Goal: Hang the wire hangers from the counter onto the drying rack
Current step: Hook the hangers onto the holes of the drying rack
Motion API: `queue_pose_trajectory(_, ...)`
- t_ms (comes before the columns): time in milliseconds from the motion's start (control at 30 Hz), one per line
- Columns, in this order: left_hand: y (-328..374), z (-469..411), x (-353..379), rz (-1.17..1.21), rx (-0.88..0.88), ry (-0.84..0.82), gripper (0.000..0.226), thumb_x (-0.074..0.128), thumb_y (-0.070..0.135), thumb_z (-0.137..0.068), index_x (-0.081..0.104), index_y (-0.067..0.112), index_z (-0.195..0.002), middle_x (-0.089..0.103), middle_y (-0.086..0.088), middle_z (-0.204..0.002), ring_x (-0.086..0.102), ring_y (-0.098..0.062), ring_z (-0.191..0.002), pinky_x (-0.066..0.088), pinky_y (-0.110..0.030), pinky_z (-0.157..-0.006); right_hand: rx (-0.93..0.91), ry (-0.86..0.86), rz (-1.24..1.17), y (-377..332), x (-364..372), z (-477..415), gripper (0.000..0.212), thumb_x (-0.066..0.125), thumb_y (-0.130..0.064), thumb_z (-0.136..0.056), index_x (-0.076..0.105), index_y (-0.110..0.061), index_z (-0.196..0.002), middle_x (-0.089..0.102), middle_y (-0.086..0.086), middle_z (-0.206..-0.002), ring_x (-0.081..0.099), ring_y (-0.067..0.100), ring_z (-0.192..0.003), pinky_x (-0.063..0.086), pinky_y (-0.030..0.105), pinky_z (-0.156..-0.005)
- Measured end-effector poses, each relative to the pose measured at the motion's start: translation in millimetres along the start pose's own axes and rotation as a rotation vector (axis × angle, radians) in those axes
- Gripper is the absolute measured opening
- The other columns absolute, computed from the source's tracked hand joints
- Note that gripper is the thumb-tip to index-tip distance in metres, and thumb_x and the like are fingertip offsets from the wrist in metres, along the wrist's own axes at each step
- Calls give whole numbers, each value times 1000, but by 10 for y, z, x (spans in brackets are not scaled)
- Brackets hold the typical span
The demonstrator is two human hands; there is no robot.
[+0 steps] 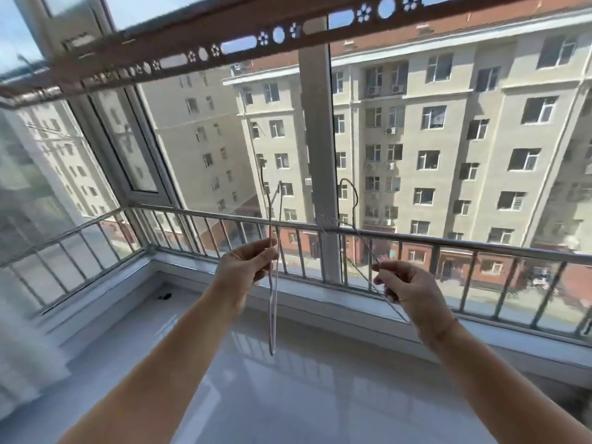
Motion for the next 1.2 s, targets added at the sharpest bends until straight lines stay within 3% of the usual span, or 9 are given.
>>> queue_pose_trajectory(133,162,-227,-944,-37,32,95,16,66,8,-82,72,17,-92,73,3,-71,58,-8,-67,43,-22,-64,11,-67,-39,104,963,-182,16,51,5,-89,65,-3,-88,58,11,-67,50,-2,-42,39,9,-44)
queue_pose_trajectory(500,415,-1055,-2600,-34,103,287,16,63,4,-84,71,13,-93,72,4,-67,64,-1,-62,52,-12,-58,-3,-235,8,382,2845,-1098,16,53,2,-88,69,-4,-91,62,10,-70,45,4,-46,38,12,-44)
queue_pose_trajectory(733,601,-1833,-3469,-53,117,401,16,64,4,-84,72,11,-94,74,0,-78,62,-16,-82,53,-28,-82,-10,-328,-58,429,4019,-1934,17,51,6,-88,67,-1,-89,58,11,-65,42,11,-48,35,11,-40)
queue_pose_trajectory(867,785,-2270,-3959,-103,141,466,19,62,6,-86,71,10,-102,74,-4,-84,65,-13,-81,52,-22,-75,6,-394,-67,472,4704,-2427,17,53,4,-88,69,-3,-89,61,10,-65,45,8,-47,36,13,-43)
queue_pose_trajectory(1033,1046,-2762,-4489,-84,181,502,16,59,2,-86,70,8,-96,73,4,-67,66,0,-61,52,-12,-59,12,-443,-81,435,5463,-2901,20,49,4,-90,67,-2,-94,60,12,-71,44,10,-52,39,12,-45)
queue_pose_trajectory(1133,1193,-3057,-4872,-91,199,501,15,60,4,-86,71,9,-95,72,5,-68,66,-4,-65,51,-14,-60,0,-473,-86,382,5940,-3113,21,47,4,-91,66,-2,-97,59,13,-75,44,12,-57,38,15,-50)
queue_pose_trajectory(1200,1298,-3259,-5172,-98,211,503,14,61,6,-86,72,13,-93,73,4,-71,63,-9,-73,51,-19,-69,-12,-484,-89,330,6268,-3232,21,47,4,-91,67,-3,-96,60,12,-74,44,13,-59,38,18,-53)
Point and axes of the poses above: each hand's wrist, its own z-axis away from the middle knuckle, its own x-axis out of the palm, y = z × x, the point moved 9 cm from there along -z, towards the middle knuckle
